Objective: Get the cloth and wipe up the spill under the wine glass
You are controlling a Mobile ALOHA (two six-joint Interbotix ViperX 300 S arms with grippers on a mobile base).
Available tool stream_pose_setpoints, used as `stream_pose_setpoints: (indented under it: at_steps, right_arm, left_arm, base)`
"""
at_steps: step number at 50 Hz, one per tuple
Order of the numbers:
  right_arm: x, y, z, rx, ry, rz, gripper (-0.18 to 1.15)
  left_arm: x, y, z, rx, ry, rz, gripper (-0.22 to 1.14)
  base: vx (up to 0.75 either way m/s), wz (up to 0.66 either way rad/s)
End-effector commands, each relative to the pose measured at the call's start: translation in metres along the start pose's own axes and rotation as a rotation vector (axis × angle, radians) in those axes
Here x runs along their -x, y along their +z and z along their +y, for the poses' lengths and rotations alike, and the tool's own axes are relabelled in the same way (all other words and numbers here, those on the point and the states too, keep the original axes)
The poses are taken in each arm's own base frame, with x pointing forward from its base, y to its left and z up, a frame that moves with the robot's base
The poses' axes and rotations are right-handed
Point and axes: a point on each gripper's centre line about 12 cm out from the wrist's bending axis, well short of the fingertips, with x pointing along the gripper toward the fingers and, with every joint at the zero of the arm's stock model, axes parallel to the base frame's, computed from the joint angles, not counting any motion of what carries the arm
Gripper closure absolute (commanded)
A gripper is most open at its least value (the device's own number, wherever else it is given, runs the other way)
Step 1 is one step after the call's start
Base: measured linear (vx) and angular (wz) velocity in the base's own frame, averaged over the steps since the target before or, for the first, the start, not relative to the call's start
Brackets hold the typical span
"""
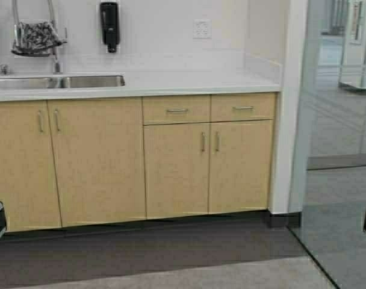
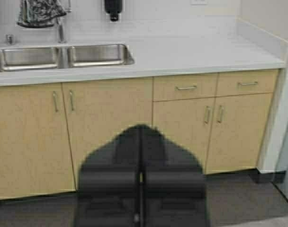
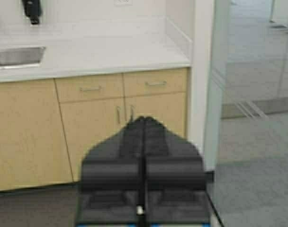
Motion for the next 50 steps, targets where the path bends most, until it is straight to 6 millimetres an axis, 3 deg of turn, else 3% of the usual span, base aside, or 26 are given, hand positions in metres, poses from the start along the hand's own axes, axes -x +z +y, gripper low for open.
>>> stream_pose_setpoints:
  at_steps: [1,50]
  right_arm:
    - [-0.0021,0.0126,0.0008,-0.012,0.004,-0.043,0.91]
    - [-0.0011,0.0121,0.0013,-0.027,0.009,-0.052,0.91]
  left_arm:
    - [-0.0014,0.0064,0.0,0.002,-0.001,-0.031,0.89]
    - [0.0048,-0.0009,-0.0002,0.037,-0.004,-0.047,0.89]
  base:
    - [0.26,0.17]
    - [0.33,0.12]
